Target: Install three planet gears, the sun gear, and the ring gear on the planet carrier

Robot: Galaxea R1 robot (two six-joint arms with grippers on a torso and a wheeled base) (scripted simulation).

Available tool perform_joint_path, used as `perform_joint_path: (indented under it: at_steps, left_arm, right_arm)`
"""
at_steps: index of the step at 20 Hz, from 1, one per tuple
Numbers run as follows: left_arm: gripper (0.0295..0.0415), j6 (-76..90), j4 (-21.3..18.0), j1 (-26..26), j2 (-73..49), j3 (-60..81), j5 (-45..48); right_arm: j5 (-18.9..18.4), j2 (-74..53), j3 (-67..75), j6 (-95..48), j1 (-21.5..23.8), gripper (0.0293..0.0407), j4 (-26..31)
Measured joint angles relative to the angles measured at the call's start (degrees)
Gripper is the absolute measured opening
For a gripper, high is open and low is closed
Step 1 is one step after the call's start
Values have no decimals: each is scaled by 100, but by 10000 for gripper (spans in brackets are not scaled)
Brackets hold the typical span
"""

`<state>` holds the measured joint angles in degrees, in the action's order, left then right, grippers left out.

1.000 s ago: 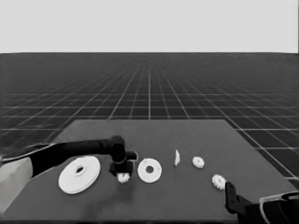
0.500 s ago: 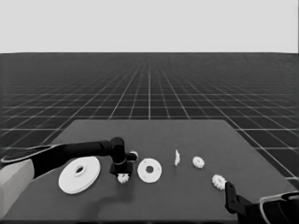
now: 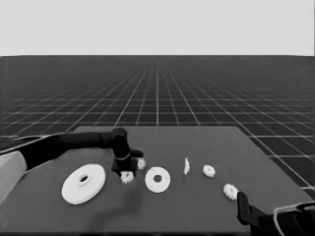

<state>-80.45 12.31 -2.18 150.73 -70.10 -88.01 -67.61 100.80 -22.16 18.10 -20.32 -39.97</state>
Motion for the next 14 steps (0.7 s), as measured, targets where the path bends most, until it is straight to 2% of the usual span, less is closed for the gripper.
perform_joint_path:
  at_steps: [6,9,14]
  left_arm:
    - [312,-20,-159,154,-7,29,-20]
    - [312,-722,-142,150,1397,-658,-158]
    - [312,-771,-143,148,1754,-966,-169]
  right_arm:
    - [0,0,0,0,0,385,0]
    - [0,0,0,0,0,385,0]
    - [0,0,0,0,0,385,0]
